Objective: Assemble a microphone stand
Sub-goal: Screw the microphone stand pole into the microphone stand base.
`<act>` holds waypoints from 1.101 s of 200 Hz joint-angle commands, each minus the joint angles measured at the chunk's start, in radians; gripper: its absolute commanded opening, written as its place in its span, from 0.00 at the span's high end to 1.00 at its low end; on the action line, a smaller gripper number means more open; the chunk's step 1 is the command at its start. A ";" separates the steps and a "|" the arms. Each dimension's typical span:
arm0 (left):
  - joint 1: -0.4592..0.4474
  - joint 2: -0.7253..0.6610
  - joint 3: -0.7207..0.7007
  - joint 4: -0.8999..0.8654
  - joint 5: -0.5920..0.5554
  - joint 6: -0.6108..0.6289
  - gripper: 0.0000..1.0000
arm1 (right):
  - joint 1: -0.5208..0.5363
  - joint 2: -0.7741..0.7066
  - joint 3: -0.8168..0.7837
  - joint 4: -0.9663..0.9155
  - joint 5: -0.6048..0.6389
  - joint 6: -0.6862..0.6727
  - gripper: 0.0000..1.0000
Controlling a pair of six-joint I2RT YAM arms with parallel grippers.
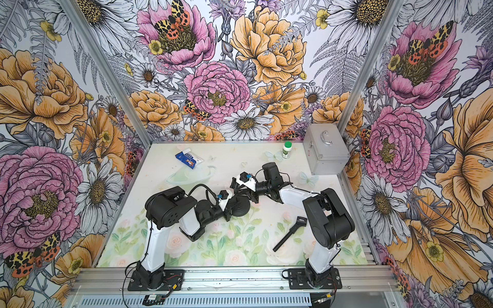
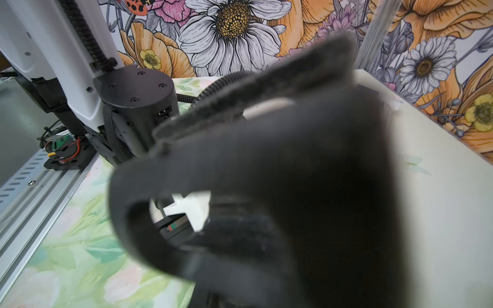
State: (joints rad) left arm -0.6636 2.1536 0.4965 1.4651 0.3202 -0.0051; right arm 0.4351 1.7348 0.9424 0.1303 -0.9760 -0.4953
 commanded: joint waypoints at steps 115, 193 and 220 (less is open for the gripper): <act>-0.005 0.023 -0.031 -0.054 -0.023 -0.005 0.76 | 0.239 -0.171 -0.346 0.407 0.765 0.381 0.76; -0.008 0.039 -0.030 -0.054 -0.021 0.003 0.76 | 0.008 -0.104 -0.198 0.171 0.033 0.105 0.58; -0.010 0.039 -0.028 -0.053 -0.020 0.005 0.76 | -0.007 -0.055 -0.118 0.146 -0.026 0.095 0.57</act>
State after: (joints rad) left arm -0.6636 2.1525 0.4950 1.4647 0.3141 -0.0082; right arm 0.4381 1.6375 0.7555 0.3340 -0.8658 -0.3523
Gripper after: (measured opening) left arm 0.244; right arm 0.432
